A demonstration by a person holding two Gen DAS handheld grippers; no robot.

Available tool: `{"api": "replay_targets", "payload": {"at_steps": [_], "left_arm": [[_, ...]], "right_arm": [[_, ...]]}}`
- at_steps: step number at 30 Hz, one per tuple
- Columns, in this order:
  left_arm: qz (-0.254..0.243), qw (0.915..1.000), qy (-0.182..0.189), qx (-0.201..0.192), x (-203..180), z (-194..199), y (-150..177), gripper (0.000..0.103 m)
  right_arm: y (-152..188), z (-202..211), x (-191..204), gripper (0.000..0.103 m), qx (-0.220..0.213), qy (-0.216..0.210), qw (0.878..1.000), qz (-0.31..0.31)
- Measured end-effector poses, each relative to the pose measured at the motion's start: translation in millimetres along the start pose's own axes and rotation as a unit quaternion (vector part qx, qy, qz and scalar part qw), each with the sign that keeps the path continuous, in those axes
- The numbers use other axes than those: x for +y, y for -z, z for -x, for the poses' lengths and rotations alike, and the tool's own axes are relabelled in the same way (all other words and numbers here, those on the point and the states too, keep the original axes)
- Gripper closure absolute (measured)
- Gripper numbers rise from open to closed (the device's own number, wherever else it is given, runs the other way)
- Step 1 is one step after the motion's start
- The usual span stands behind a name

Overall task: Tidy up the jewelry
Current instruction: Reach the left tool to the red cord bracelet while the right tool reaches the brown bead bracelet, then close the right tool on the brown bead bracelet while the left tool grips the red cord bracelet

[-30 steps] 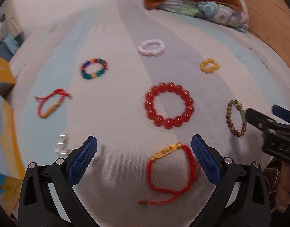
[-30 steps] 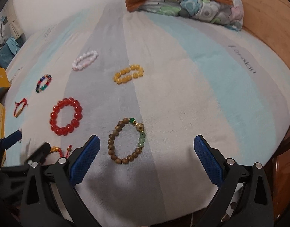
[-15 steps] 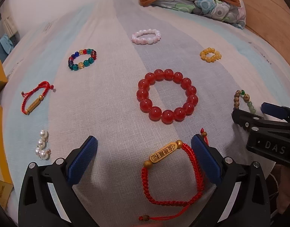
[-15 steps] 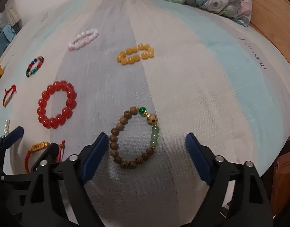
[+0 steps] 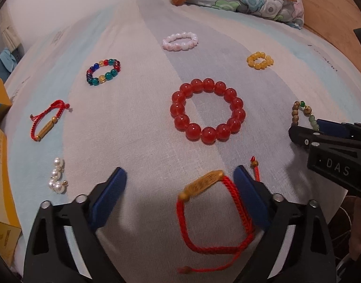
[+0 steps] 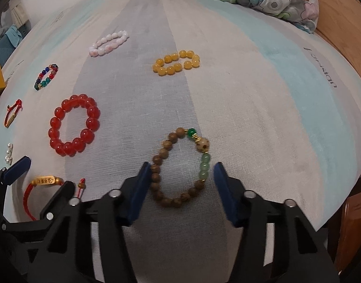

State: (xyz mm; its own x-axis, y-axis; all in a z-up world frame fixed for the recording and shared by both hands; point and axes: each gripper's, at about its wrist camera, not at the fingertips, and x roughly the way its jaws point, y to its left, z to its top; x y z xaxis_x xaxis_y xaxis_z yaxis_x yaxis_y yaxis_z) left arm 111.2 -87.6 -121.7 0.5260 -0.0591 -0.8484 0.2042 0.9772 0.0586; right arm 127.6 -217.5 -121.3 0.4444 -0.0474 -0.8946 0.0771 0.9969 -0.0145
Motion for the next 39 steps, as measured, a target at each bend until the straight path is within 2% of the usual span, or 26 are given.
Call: {"api": "replay_targets", "payload": {"at_steps": [2, 4, 7, 9, 11, 14, 20, 25, 27, 30, 31, 32, 33, 35, 39], "left_arm": [[-0.002, 1.0, 0.002, -0.003, 0.6, 3.6, 1.3, 0.029], [-0.004, 1.0, 0.004, -0.005, 0.8, 4.8, 2.3, 0.034], [-0.003, 1.0, 0.006, -0.005, 2.2, 6.2, 3.0, 0.045], [0.0, 1.0, 0.008, -0.003, 3.8, 7.2, 2.8, 0.054], [0.003, 1.0, 0.007, -0.001, 6.6, 8.8, 2.6, 0.07], [0.016, 0.9998, 0.009, -0.001, 11.1, 9.9, 2.5, 0.084], [0.024, 0.9996, 0.016, -0.001, 16.7, 10.8, 2.5, 0.095], [0.028, 0.9994, 0.022, 0.001, 20.3, 11.9, 2.7, 0.099], [0.031, 0.9991, 0.029, 0.007, 23.4, 13.3, 2.3, 0.099], [0.034, 0.9988, 0.032, 0.011, 26.7, 16.8, 2.8, 0.094], [0.037, 0.9987, 0.032, 0.011, 28.4, 19.5, 4.0, 0.089], [0.04, 0.9987, 0.032, 0.011, 29.6, 21.7, 5.4, 0.078], [0.041, 0.9986, 0.033, 0.007, 30.3, 25.0, 6.8, 0.072], [0.042, 0.9988, 0.024, -0.005, 31.5, 33.6, 8.8, 0.044], [0.036, 0.9992, 0.017, -0.01, 31.3, 44.9, 14.0, 0.037]], "right_arm": [[0.4, 1.3, -0.1, 0.066, -0.001, 0.002, 1.0, -0.003], [1.2, 3.1, -0.1, 0.076, -0.002, 0.002, 1.0, -0.009], [2.1, 4.5, 0.2, 0.085, -0.002, 0.0, 1.0, -0.012], [0.5, 4.2, -2.7, 0.088, -0.002, -0.002, 1.0, -0.016], [0.7, 5.0, -3.4, 0.09, -0.003, -0.005, 1.0, -0.018], [0.0, 5.5, -4.4, 0.092, -0.006, -0.003, 1.0, -0.02], [-0.5, 8.4, -5.5, 0.094, -0.013, -0.003, 1.0, -0.018], [-0.9, 12.8, -6.0, 0.094, -0.022, -0.01, 1.0, -0.018], [-0.9, 13.0, -5.7, 0.095, -0.022, -0.009, 1.0, -0.015], [-0.8, 12.6, -5.3, 0.095, -0.021, -0.008, 1.0, -0.014], [-0.8, 12.8, -5.5, 0.094, -0.021, -0.008, 1.0, -0.014], [-0.8, 12.7, -5.3, 0.094, -0.022, -0.008, 1.0, -0.015], [-0.8, 12.8, -5.2, 0.094, -0.022, -0.008, 1.0, -0.014], [-0.7, 13.2, -5.2, 0.094, -0.022, -0.008, 1.0, -0.014], [-1.2, 13.2, -5.8, 0.094, -0.022, -0.009, 1.0, -0.015]]}}
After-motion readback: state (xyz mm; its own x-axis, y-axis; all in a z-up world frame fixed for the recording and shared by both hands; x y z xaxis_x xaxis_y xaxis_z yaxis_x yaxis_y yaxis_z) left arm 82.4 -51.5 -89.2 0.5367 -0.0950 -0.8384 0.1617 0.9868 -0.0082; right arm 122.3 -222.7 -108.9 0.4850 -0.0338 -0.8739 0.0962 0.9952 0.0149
